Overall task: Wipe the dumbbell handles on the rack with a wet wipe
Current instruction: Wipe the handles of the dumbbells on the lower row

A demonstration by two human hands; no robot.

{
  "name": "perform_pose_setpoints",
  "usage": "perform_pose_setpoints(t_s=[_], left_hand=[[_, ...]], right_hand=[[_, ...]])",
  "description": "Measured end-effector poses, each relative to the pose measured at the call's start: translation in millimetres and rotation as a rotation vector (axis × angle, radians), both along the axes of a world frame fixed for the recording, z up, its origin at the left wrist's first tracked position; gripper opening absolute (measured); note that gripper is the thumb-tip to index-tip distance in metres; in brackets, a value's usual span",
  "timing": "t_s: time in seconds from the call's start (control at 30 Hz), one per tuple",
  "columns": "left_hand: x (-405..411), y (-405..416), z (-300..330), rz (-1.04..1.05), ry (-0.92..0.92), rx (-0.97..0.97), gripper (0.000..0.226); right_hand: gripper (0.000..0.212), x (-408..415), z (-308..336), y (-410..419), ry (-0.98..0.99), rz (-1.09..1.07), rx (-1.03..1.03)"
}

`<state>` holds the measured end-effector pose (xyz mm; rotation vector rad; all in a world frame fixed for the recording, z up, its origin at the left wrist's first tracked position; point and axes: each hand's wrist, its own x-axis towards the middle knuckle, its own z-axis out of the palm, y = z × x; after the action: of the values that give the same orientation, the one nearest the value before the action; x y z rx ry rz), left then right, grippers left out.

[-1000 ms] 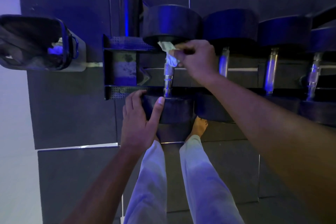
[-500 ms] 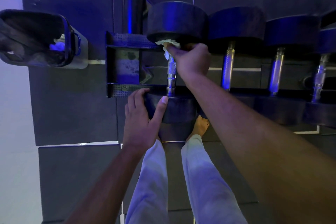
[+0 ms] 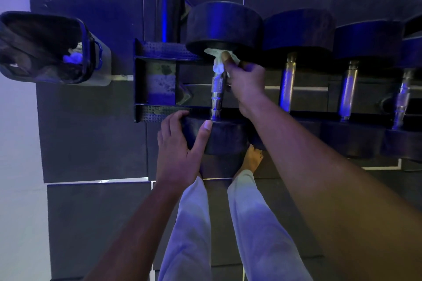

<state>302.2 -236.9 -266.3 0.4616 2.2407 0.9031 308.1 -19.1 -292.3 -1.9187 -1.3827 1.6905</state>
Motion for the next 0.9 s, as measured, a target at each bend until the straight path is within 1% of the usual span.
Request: perform_pose_setpoints(t_s=[0.07,0.1,0.17,0.2,0.23,0.33,0.47,0.5,0.57,0.63,0.67,0.73,0.8,0.87,0.9], left_hand=[[1,1,-1,0.006,-0.002,-0.001,0.076],[1,1,-1,0.008,-0.001,-0.001,0.074],[2,1,-1,0.009,0.007,0.004,0.072],[1,1,-1,0.009,0.010,0.007,0.071],[1,1,-1,0.005,0.011,0.008,0.071],[0,1,-2,-0.004,0.017,-0.003,0.071],[2,1,-3,0.000,0.027,0.004,0.071],[2,2,-3,0.000,0.031,0.008,0.071],[2,2,-3,-0.004,0.036,0.012,0.070],[2,1,-4,-0.009,0.040,0.011,0.071],[2,1,-4,-0.010,0.044,0.010,0.071],[1,1,-6,-0.011,0.057,0.006,0.071],[2,1,-7,-0.012,0.068,0.004,0.071],[3,1,-9,-0.011,0.073,0.005,0.072],[3,1,-10,-0.008,0.075,0.007,0.073]], right_hand=[[0.009,1,4,4,0.030,-0.065,-0.162],[0.006,0,5,5,0.034,-0.090,-0.234],[0.015,-3,8,5,0.037,-0.109,-0.306],[0.014,-5,9,6,0.034,-0.111,-0.289],[0.008,-6,10,7,0.034,-0.106,-0.258],[0.020,-6,18,9,0.057,-0.060,-0.203],[0.013,4,24,5,0.116,0.088,-0.224],[0.013,5,23,4,0.132,0.085,-0.222],[0.017,4,19,5,0.144,-0.002,-0.204],[0.022,-1,12,9,0.132,-0.094,-0.184],[0.025,-2,9,11,0.105,-0.097,-0.169],[0.027,-2,5,12,0.035,-0.058,-0.155],[0.027,4,4,13,0.023,0.011,-0.164],[0.019,12,3,13,0.008,0.112,-0.192],[0.018,18,2,13,-0.002,0.157,-0.221]])
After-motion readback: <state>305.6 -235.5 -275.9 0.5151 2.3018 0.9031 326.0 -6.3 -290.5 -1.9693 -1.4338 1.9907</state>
